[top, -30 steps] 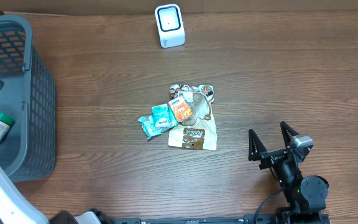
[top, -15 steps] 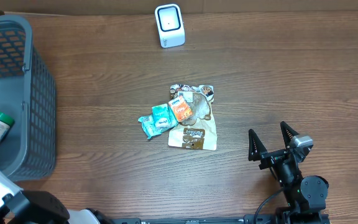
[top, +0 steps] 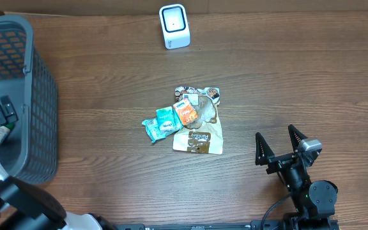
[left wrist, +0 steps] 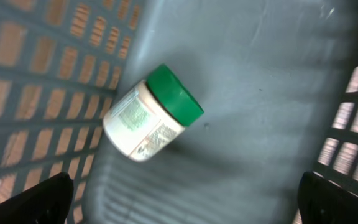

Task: Scan the item barcode
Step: 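Lower the left gripper into the basket and grasp the green-lidded jar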

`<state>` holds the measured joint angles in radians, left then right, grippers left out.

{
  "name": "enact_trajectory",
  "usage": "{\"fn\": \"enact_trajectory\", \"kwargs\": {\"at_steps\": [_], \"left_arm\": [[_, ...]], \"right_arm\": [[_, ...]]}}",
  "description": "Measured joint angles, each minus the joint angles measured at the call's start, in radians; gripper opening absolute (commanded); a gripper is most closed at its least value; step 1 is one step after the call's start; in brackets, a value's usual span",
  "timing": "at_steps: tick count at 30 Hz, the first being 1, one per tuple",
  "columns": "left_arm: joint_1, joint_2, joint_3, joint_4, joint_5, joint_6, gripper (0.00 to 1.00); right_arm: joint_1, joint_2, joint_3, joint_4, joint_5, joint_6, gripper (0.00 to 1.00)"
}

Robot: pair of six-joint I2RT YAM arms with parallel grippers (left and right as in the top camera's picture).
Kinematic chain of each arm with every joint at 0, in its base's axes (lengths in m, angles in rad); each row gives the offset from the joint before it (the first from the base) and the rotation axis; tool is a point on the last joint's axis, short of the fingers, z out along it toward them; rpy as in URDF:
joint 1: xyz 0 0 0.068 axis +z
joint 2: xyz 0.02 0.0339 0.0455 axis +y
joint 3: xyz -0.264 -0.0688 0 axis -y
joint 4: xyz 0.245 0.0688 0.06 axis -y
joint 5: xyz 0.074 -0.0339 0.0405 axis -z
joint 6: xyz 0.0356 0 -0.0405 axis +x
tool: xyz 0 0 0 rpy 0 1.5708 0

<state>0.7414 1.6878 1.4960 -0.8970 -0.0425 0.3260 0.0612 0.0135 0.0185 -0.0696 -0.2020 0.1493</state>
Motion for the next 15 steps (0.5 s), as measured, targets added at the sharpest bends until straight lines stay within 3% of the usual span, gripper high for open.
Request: {"fn": "enact_trajectory", "kwargs": {"at_steps": [6, 15], "left_arm": [[0.000, 0.109, -0.008, 0.013, -0.003, 0.068, 1.00], [0.000, 0.161, -0.016, 0.099, -0.135, 0.079, 1.00]], "right_arm": [[0.000, 0.000, 0.000, 0.000, 0.000, 0.000, 1.00], [0.000, 0.000, 0.000, 0.000, 0.000, 0.000, 1.00]]}}
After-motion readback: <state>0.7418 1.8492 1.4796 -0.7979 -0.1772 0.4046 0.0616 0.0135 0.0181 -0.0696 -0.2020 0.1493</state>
